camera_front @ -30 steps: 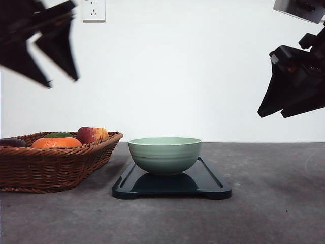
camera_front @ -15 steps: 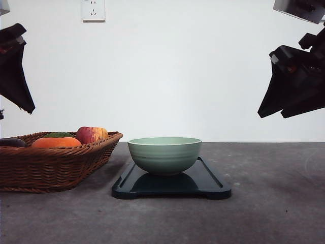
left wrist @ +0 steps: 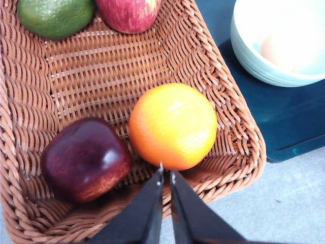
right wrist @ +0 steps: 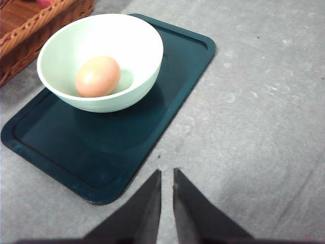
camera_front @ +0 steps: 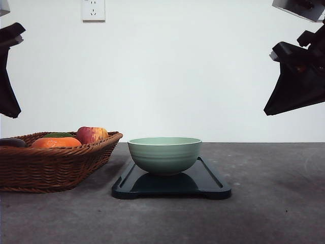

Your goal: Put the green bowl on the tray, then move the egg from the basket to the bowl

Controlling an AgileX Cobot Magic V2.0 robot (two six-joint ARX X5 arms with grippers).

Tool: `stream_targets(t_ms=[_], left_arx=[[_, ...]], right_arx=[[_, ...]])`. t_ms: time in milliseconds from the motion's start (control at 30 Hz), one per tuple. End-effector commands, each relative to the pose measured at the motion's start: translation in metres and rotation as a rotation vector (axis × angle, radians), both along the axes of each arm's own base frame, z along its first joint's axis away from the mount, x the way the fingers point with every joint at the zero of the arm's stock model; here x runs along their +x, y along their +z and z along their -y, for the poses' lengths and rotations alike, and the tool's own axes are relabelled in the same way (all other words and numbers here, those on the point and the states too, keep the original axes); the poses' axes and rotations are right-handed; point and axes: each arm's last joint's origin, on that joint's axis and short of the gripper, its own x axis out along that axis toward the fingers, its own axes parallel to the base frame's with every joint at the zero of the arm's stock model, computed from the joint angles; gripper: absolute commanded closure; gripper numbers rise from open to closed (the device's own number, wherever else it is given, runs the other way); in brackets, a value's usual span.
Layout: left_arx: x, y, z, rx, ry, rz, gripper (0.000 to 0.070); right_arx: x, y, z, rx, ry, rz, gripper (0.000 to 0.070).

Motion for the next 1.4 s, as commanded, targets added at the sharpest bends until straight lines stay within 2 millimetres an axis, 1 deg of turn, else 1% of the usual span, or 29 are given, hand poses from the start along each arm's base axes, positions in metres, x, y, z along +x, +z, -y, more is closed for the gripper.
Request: stream_targets(t_ms=[0,200,267,367,500,667,767,900,1033,1200,1267,1367], left_arx=[[0.001,0.002,0.001,0.002,-0.010,0.014,0.0687],[0.000,0.003,0.001,0.001,-0.010,0.018,0.0688],[-0.001,0.005,-0.003,0.036,-0.032,0.049,0.0687],[-0.007,0.007,-0.012,0.009,0.018,0.096,0.0687],[-0.021,0.004,-0.029,-0.034,0.103,0.248,0.0687],[-0.045,-0.011,-0.046,-0.061,0.191,0.422,0.0687],[-0.059,-0.023,-0.053,-0.075,0.247,0.475,0.0687],[-0.070,-0.043,-0.059,-0.110,0.318,0.514,0.0687],[-0.075,-0.063,-0.061,-0.146,0.359,0.520,0.0687],[-0.076,-0.085,-0.063,-0.156,0.385,0.510,0.0687],[-0.077,-0.090,-0.064,-0.154,0.394,0.511,0.0687],[-0.077,-0.088,-0.064,-0.151,0.401,0.532,0.0687]], right_arx=[[0.001,0.000,-0.001,-0.001,0.006,0.007,0.0667],[0.001,0.000,-0.001,-0.001,0.006,0.008,0.0667],[0.001,0.000,-0.001,-0.001,0.006,0.007,0.0667],[0.001,0.000,-0.001,-0.001,0.006,0.007,0.0667],[0.001,0.000,-0.001,-0.001,0.006,0.007,0.0667],[0.001,0.000,-0.001,-0.001,0.006,0.007,0.0667],[0.001,0.000,-0.001,-0.001,0.006,0.007,0.0667],[0.001,0.000,-0.001,-0.001,0.006,0.007,0.0667],[0.001,0.000,-0.001,-0.001,0.006,0.008,0.0667],[0.001,0.000,-0.001,-0.001,0.006,0.008,0.0667],[0.001,0.000,-0.001,-0.001,0.006,0.007,0.0667],[0.001,0.001,-0.001,-0.001,0.006,0.008,0.0667]])
